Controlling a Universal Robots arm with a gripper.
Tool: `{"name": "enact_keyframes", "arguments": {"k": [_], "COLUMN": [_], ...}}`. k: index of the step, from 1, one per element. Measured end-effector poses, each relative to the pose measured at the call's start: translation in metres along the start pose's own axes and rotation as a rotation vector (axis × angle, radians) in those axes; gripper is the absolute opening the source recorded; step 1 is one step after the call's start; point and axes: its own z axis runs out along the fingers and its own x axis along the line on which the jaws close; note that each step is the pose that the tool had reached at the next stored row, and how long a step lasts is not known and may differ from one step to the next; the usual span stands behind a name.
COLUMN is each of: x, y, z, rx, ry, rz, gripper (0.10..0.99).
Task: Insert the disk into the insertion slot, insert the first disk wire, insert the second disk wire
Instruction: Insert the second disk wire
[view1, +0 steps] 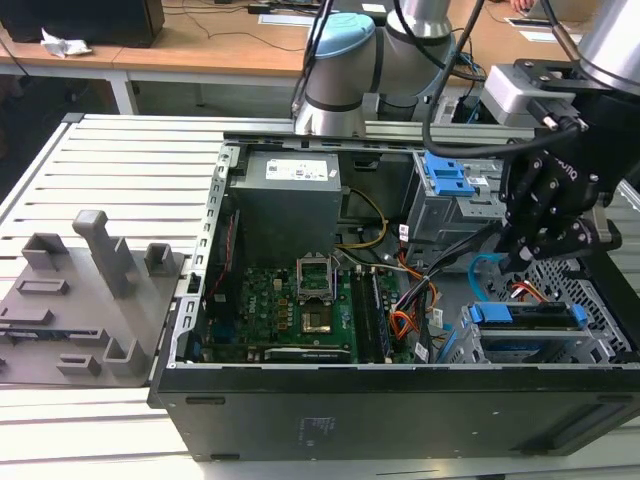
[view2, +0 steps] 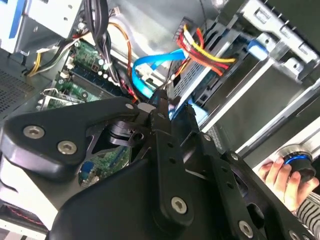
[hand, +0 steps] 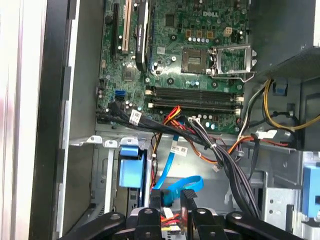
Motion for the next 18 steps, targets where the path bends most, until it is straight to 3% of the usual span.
{"name": "enact_keyframes", "arguments": {"k": [1,3,5,7,14,15,16,18], "x": [-0.0001,-0.0002,-0.0002,-0.0003,-0.0003,-0.0003,-0.0003,-0.0003], "y": [0.0048,0.0070,0.0071,0.0061,0.0034,0.0033,0.0032,0.0031], "z": [0.0009,0.0028,0.0043,0.0049,0.0048,0.0048,0.0048,0.0048], "rx": [0.000,0.000,0.000,0.000,0.000,0.000,0.000,0.000], "ry": [0.0002,0.0011,0.0055,0.0164,0.0190,0.0190,0.0190,0.0189], "rz": [-0.002,-0.004,-0.014,-0.036,-0.037,-0.037,-0.037,-0.037], "gripper": [0.302,0.302,0.302,0.302,0.302,0.290,0.161,0.161]}}
